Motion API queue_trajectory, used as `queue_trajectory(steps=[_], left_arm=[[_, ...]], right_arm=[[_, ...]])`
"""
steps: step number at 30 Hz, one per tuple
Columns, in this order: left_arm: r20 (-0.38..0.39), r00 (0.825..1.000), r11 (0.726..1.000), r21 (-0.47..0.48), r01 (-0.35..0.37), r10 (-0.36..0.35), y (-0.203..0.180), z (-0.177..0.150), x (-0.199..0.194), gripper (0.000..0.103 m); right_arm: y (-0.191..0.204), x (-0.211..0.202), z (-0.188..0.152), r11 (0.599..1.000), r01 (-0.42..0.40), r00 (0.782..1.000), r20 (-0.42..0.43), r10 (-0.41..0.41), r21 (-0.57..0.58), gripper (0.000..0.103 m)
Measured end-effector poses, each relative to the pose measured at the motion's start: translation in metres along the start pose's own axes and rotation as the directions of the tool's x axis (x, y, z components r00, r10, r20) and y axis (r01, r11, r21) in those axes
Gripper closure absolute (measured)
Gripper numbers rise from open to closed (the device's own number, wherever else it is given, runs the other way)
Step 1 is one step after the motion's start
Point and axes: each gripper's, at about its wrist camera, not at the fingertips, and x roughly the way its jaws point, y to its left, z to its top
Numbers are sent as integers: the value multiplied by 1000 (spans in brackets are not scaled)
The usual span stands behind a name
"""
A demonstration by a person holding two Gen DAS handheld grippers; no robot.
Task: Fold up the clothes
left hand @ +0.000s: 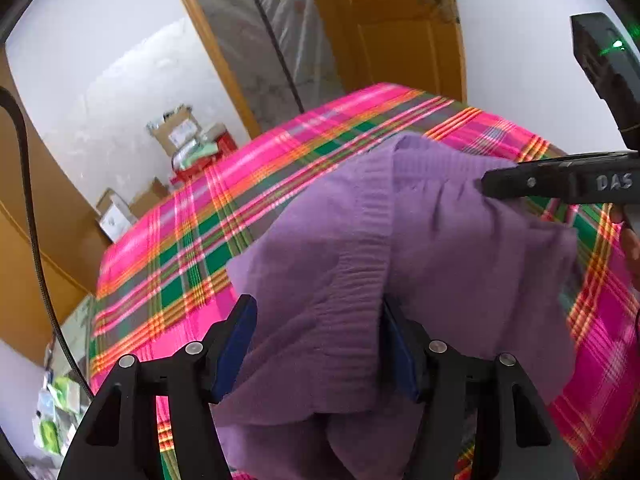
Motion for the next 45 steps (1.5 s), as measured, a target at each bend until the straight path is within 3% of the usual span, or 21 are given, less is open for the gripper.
queue_trajectory(steps=[3, 6, 8, 11, 18, 31, 35, 41, 45], left_arm=[[-8, 1000, 999, -37, 9, -9, 8, -1, 3, 38], [-17, 1000, 999, -32, 5, -5, 12, -5, 5, 44], [-18, 1000, 999, -42, 7, -8, 17, -7, 5, 71], [-7, 1000, 997, -82, -3, 3, 29, -5, 5, 78], [66, 995, 974, -217, -59, 75, 74, -14, -19, 81], [57, 982, 875, -464, -135, 181, 153, -73, -53, 84], [34, 978, 843, -514, -160, 206, 165, -99, -59, 93], [-23, 978, 794, -580, -181, 206, 180, -140, -58, 94], [-60, 981, 787, -589, -183, 183, 178, -159, -50, 94]], right_arm=[[-2, 10, 4, 999, -35, 999, -34, 36, 34, 54], [5, 16, 7, 999, -53, 998, -35, 53, 10, 72], [16, 14, 10, 998, -32, 999, -11, 32, -56, 76], [35, 6, 19, 990, -22, 999, 31, 26, -138, 78], [80, -5, 47, 952, -8, 994, 98, 40, -304, 80], [192, 27, 91, 822, -31, 981, 139, 134, -569, 81], [222, 44, 92, 788, -76, 979, 104, 175, -611, 81], [278, 77, 80, 733, -141, 971, 50, 232, -665, 81], [304, 106, 65, 699, -157, 974, 6, 225, -698, 81]])
